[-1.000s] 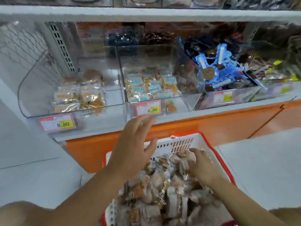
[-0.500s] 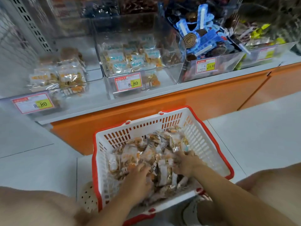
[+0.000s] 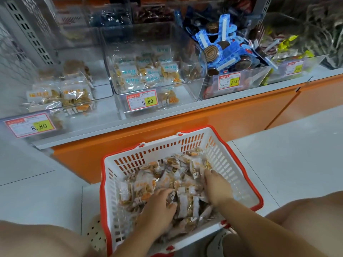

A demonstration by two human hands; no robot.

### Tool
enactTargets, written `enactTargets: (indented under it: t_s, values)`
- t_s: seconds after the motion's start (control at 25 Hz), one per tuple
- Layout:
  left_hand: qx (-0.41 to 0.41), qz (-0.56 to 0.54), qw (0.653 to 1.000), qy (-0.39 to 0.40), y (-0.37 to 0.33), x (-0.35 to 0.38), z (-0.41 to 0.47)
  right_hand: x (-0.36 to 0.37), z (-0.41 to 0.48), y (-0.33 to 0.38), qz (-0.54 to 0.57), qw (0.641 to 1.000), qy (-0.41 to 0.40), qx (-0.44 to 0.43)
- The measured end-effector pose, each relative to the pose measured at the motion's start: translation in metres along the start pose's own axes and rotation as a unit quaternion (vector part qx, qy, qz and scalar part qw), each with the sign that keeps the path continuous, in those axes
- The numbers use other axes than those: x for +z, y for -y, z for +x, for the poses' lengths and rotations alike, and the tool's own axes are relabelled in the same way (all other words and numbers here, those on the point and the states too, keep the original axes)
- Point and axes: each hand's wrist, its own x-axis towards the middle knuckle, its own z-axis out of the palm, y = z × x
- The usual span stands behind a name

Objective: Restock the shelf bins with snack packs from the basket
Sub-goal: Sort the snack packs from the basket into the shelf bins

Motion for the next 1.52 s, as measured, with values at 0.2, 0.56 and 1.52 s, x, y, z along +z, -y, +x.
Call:
enactTargets:
  t_s: [0.2, 0.56, 1.52]
  values:
    - [-0.073, -0.15, 0.986, -0.013, -0.002, -0.005, 0.006, 0.011, 0.007, 0.007, 0.104, 0.993, -0.056, -0.012]
    - [-0.085, -0.153, 0.985, 0.002, -0.001, -0.007, 0.004, 0.008, 0.003, 0.01, 0.188, 0.981, -0.04, 0.009]
    - [-0.06, -0.566, 0.811, 0.133, -0.027, -0.054, -0.005, -0.05, -0.011, 0.061, 0.687, 0.715, 0.112, 0.057]
